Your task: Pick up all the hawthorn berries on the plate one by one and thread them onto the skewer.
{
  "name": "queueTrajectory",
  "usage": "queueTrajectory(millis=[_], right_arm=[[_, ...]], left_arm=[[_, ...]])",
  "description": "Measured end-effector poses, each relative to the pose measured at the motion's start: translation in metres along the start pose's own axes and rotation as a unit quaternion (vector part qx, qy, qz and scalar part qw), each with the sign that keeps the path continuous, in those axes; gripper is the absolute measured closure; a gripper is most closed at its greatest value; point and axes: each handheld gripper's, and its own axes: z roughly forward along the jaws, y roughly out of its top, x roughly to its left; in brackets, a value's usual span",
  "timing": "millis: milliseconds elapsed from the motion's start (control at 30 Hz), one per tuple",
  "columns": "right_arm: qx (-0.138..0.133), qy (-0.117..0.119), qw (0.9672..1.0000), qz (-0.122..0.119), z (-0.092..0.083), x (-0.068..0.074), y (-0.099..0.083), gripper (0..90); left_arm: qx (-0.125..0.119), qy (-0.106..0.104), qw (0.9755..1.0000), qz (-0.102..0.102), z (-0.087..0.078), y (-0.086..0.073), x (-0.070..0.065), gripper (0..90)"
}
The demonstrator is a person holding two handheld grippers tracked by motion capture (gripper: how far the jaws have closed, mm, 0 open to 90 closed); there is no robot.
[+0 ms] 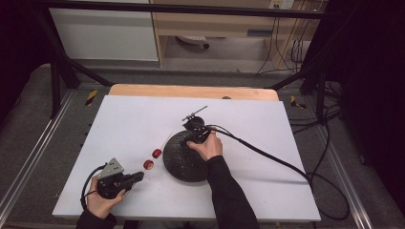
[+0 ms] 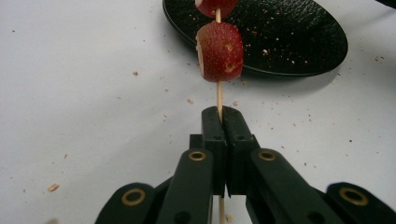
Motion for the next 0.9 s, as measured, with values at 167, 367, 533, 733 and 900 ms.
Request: queueTrajectory(millis=[167,367,533,733,900], right_arm=[[-0.014,0.007,0.9998,0.009,-0.009,-0.001,-0.007,63.2],[-0.046,0.021,0.9986,0.016,-0.021,-0.003,-0.020,63.2],[-0.072,0.030,0.9967,0.022,-0.029,-0.005,-0.034,63.2],[-0.105,0.041,0.9930,0.037,-0.034,-0.008,-0.052,63.3],[-0.139,0.048,0.9877,0.053,-0.038,-0.010,-0.066,63.3]], left_arm=[[-0.001,0.000,1.0000,0.001,0.000,0.000,-0.001,88.6],[0.000,-0.001,1.0000,0.003,0.002,0.001,-0.003,88.6],[0.001,-0.001,1.0000,0.004,0.004,0.002,-0.005,88.6],[0.001,-0.002,1.0000,0.007,0.005,0.003,-0.008,88.6],[0.002,-0.003,1.0000,0.007,0.007,0.003,-0.009,88.6]])
